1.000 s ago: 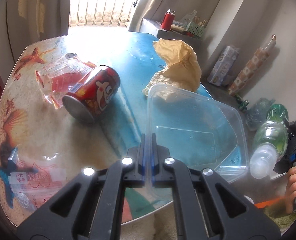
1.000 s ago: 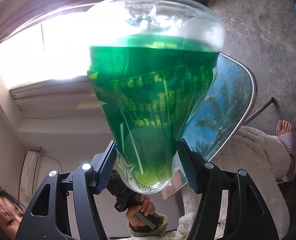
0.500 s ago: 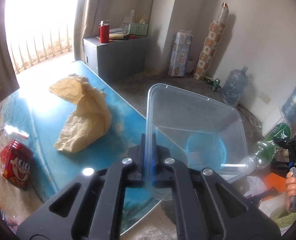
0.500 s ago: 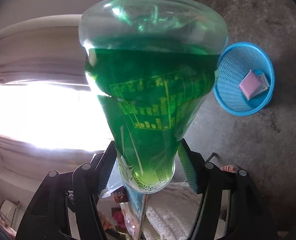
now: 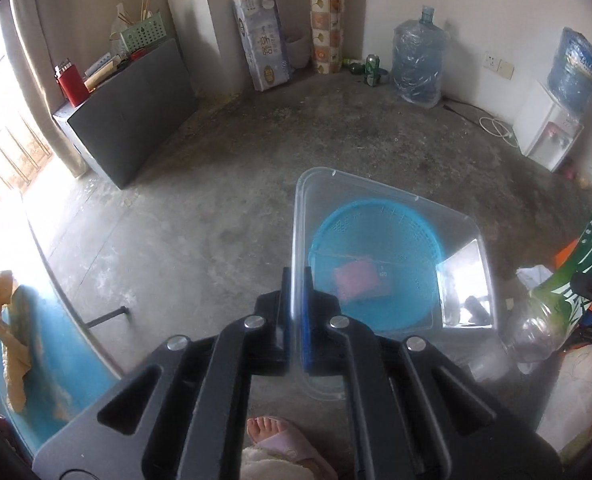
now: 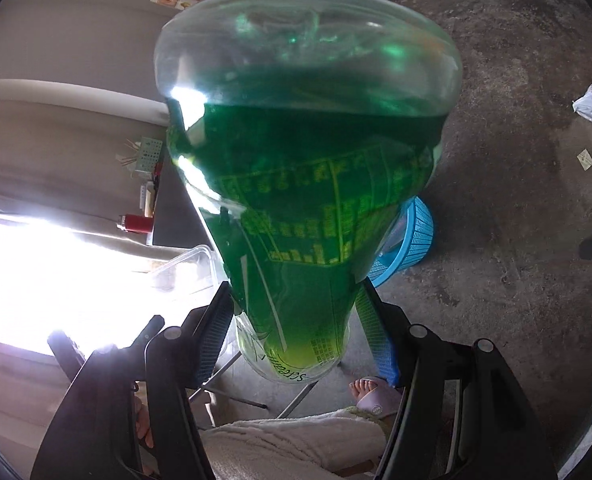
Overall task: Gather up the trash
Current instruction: 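Lift the clear tub and green bottle and carry them to the wastebasket, then open the left tool over the basket, then open the right tool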
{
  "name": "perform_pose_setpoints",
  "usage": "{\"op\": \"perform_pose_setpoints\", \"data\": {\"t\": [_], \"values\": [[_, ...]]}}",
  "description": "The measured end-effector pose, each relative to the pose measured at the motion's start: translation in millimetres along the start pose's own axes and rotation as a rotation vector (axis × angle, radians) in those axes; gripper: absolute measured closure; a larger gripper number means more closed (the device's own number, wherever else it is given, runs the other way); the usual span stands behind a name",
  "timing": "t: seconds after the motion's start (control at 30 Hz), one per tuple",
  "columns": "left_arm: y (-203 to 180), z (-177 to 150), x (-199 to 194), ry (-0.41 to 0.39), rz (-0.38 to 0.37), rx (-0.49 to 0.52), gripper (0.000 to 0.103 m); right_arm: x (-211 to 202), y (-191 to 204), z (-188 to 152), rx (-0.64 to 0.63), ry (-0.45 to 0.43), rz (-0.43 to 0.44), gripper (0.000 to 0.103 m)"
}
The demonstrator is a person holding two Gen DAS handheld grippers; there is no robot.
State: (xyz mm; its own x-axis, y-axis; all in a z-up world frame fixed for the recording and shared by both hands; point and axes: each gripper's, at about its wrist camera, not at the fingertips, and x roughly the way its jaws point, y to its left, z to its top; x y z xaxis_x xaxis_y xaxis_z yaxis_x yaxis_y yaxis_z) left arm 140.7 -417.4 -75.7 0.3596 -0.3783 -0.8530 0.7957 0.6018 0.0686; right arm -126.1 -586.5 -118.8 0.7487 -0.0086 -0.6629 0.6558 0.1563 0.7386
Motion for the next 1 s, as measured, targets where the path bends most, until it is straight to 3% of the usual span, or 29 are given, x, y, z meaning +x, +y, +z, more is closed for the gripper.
{"op": "perform_pose_setpoints", "data": {"t": [0.17,0.23,0.47,0.67,1.0], "values": [[-28.6,9.4,80.3,0.092,0.018,0.024,0.1,3.3,-13.7,6.9,0.009,0.006,-0.05,0.042],[-31.0,12.3,109.4,0.12,-0.021,-0.014,0.099,-3.7,-12.6,12.6,0.004,0.005,-0.069,0.042],[-31.6,4.7,173.0,0.191,-0.082,-0.06,0.08,6.6,3.8,18.9,-0.026,0.008,-0.116,0.042],[-7.0,-1.6,148.1,0.124,-0.161,-0.141,0.073,20.9,17.7,21.3,-0.042,0.024,-0.123,0.042],[18.4,-21.0,36.7,0.03,-0.273,-0.128,0.061,59.5,20.2,27.9,-0.124,0.012,-0.162,0.042]]}}
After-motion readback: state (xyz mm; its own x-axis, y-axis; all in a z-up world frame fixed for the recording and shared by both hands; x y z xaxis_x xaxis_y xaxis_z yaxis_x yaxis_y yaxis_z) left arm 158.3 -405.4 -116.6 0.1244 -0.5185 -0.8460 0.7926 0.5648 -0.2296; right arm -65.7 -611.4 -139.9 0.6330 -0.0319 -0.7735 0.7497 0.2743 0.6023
